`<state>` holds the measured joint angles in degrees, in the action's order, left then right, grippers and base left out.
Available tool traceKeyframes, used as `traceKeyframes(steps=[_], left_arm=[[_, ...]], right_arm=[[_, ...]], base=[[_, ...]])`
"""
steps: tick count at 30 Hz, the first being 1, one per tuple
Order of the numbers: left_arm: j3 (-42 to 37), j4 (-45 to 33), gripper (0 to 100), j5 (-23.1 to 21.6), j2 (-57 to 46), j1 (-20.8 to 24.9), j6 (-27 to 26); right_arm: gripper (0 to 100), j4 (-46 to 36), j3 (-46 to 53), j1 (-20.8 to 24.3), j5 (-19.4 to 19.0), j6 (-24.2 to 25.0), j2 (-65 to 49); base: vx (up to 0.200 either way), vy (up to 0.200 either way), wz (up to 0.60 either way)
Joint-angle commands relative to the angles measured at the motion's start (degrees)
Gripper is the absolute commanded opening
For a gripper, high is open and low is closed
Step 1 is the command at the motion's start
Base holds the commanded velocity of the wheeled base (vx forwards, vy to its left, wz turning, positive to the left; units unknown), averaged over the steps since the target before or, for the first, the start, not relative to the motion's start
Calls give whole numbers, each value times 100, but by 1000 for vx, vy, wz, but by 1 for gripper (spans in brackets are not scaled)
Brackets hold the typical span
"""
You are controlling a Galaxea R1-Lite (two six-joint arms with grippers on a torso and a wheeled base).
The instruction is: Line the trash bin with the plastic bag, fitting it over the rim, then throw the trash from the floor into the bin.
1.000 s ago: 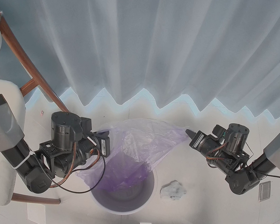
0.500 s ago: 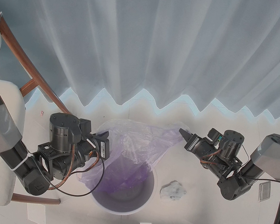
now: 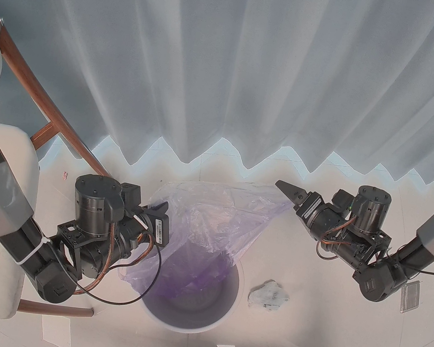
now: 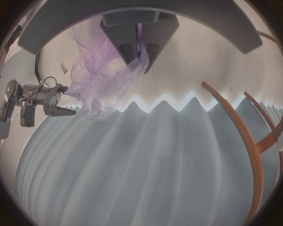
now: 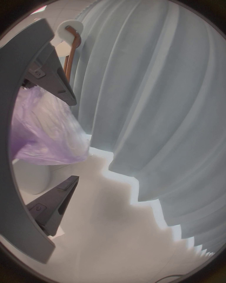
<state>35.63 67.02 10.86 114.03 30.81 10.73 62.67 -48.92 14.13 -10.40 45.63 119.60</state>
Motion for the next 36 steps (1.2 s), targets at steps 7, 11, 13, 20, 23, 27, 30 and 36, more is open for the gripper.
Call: traceKeyframes(steps=[7, 11, 13, 20, 23, 27, 30, 36], left_arm=[[-4, 12, 0, 4, -4, 13, -9], [14, 12, 0, 4, -48, 13, -1], [23, 12, 0, 4, -48, 13, -1], [49, 12, 0, 12, -39, 13, -1], [40, 12, 0, 12, -39, 13, -9], [40, 12, 0, 92, -4, 13, -9], [31, 65, 0, 92, -12, 31, -9], [-4, 206, 0, 92, 14, 40, -80]], right_arm=[[100, -2760, -373, 696, -586, 1326, -1941], [100, -2725, -417, 855, -586, 1607, -1615], [100, -2681, -434, 855, -586, 1616, -1510], [100, -2497, -434, 846, -586, 1748, -1176], [100, -2497, -434, 855, -586, 1748, -1071], [100, -2444, -452, 846, -577, 1748, -816], [100, -2409, -469, 837, -577, 1739, -614], [100, -2374, -531, 811, -560, 1739, -552]], base=[[0, 0, 0], [0, 0, 0], [0, 0, 0], [0, 0, 0], [0, 0, 0], [0, 0, 0], [0, 0, 0], [0, 0, 0]])
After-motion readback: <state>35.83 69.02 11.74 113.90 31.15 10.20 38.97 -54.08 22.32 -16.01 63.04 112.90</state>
